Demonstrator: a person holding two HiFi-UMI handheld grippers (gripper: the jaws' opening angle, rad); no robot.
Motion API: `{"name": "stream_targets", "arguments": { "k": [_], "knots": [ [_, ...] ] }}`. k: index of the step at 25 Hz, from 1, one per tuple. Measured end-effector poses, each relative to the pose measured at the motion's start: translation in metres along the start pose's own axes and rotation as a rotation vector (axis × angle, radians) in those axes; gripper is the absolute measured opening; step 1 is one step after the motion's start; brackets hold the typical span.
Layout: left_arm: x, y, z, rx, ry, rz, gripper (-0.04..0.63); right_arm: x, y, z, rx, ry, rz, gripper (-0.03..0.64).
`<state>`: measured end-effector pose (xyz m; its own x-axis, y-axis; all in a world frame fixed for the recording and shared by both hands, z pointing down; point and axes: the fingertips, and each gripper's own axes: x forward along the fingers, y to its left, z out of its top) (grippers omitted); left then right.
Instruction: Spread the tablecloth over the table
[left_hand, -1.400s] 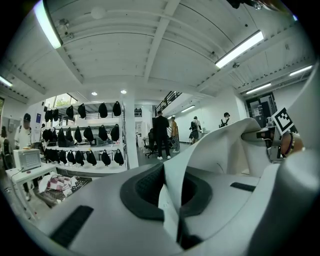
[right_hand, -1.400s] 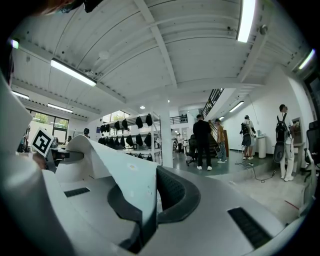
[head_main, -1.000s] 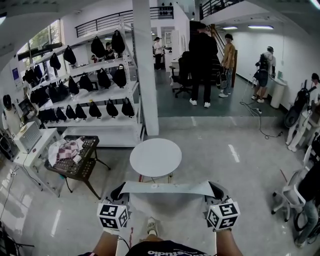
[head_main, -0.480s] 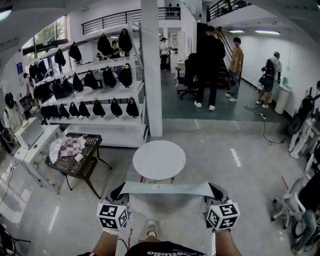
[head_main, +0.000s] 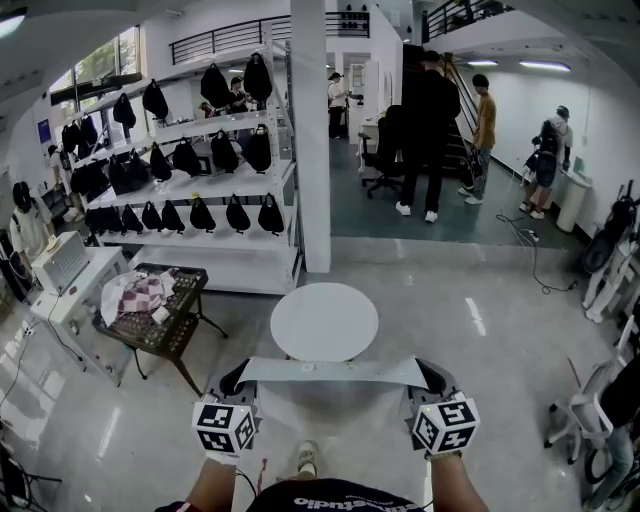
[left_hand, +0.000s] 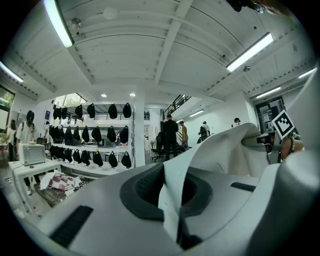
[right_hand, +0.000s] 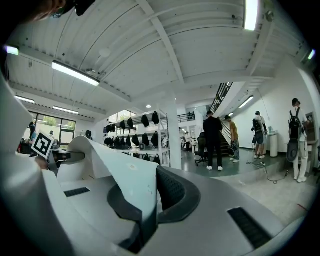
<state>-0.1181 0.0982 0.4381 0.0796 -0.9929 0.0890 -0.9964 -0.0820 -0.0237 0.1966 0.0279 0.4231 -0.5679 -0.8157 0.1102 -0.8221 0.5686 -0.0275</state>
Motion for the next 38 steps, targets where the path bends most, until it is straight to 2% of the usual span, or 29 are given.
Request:
{"name": "stream_targets", "arguments": {
  "k": [20,28,38],
  "knots": [
    [0.055,0.028,0.03,0.029,-0.02,0.032,0.018,0.06,-0.015,0.026,-0.028,-0.008,0.017,0.028],
    [0.091,0.047,0.024,0.021,-0.017,0.016,0.018,0.094,-0.019,0.028,-0.046,0.007,0.004,0.028],
    [0.147,0.076,0.012,0.02,0.008,0.008,0.018,0.152,-0.03,0.017,-0.065,0.079,-0.006,0.028]
  ]
}}
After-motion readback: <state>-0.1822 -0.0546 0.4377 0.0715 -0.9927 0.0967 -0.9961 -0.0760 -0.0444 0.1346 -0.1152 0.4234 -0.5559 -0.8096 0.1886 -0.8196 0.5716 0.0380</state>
